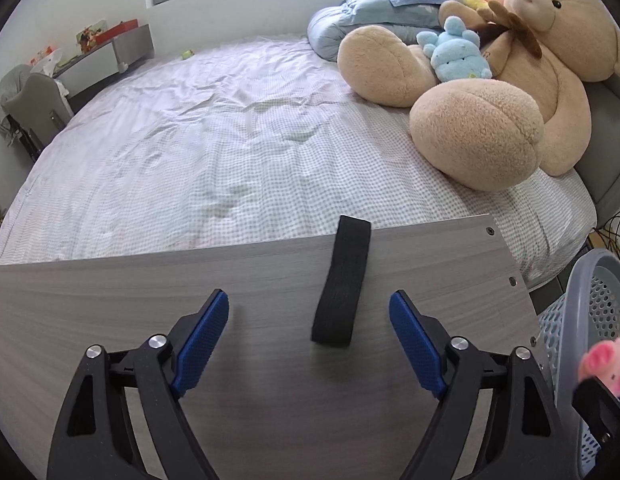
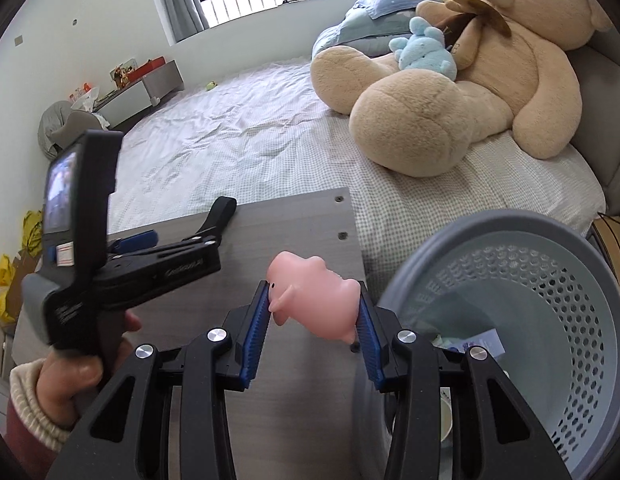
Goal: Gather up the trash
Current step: 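Grasp the black elastic strap with the left gripper while the right gripper holds the pig, then carry the strap and pig over the wastebasket and open both grippers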
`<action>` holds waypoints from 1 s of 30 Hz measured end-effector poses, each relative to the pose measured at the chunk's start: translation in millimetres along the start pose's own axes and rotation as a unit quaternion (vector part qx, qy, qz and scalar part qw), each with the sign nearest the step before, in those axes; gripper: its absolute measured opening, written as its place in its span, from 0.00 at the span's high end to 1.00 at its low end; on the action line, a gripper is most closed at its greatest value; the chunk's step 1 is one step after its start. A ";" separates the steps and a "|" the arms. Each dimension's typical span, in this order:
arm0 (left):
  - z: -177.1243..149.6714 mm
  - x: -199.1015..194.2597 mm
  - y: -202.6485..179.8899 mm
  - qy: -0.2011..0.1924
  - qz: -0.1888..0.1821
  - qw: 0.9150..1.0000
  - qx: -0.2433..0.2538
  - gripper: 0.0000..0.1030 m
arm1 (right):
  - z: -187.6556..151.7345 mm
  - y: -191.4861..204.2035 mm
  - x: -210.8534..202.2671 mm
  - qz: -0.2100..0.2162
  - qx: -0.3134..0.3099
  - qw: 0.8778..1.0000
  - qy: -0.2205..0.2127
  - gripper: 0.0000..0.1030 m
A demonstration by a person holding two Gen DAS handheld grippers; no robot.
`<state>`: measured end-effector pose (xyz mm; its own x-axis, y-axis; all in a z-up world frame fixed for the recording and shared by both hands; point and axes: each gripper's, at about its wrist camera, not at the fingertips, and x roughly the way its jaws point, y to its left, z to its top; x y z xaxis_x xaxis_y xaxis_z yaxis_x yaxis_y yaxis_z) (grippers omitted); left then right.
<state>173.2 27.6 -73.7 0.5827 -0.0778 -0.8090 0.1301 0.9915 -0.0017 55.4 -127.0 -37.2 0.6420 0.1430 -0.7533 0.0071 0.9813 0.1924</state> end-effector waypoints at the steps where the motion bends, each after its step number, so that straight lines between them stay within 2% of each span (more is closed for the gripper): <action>1: 0.6 3.0 -2.7 0.004 -0.002 1.000 0.002 0.31 | -1.2 -3.0 -1.0 0.002 0.005 1.000 0.001 0.61; 4: 0.3 7.1 -5.2 0.011 -0.008 1.000 0.008 0.50 | -3.3 -9.5 -5.5 0.004 0.014 1.000 -0.001 0.61; 5: -0.1 6.0 -6.2 0.010 -0.014 1.000 0.010 0.61 | -3.0 -10.6 -6.5 0.004 0.016 1.000 -0.002 0.61; 6: -0.4 5.0 -7.3 0.010 -0.016 1.000 0.012 0.76 | -3.3 -11.7 -7.6 0.005 0.018 1.000 -0.003 0.61; 7: -1.1 3.5 -8.3 0.012 -0.021 1.000 0.015 0.82 | -3.6 -13.0 -9.7 0.007 0.020 1.000 -0.005 0.61; 12: -7.7 -12.7 -11.0 0.007 -0.033 0.999 0.013 0.82 | -3.7 -17.4 -16.7 0.009 0.025 1.000 -0.013 0.61; 18: -17.1 -57.2 -28.4 -0.011 -0.054 0.998 0.025 0.82 | -10.8 -33.3 -37.3 0.000 0.038 0.999 -0.027 0.61; 24: -25.0 -99.9 -71.4 -0.038 -0.083 0.994 0.058 0.82 | -25.1 -69.1 -65.5 -0.028 0.062 0.997 -0.039 0.61; 30: -36.5 -116.0 -123.6 -0.041 -0.108 0.988 0.103 0.82 | -40.7 -107.2 -87.0 -0.056 0.083 0.994 -0.042 0.61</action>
<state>60.2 -82.1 -1.0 0.5852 -0.3013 -0.7528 0.4137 0.9094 -0.0424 -32.4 -239.4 -17.9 0.6914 0.0157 -0.7223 0.2041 0.9548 0.2161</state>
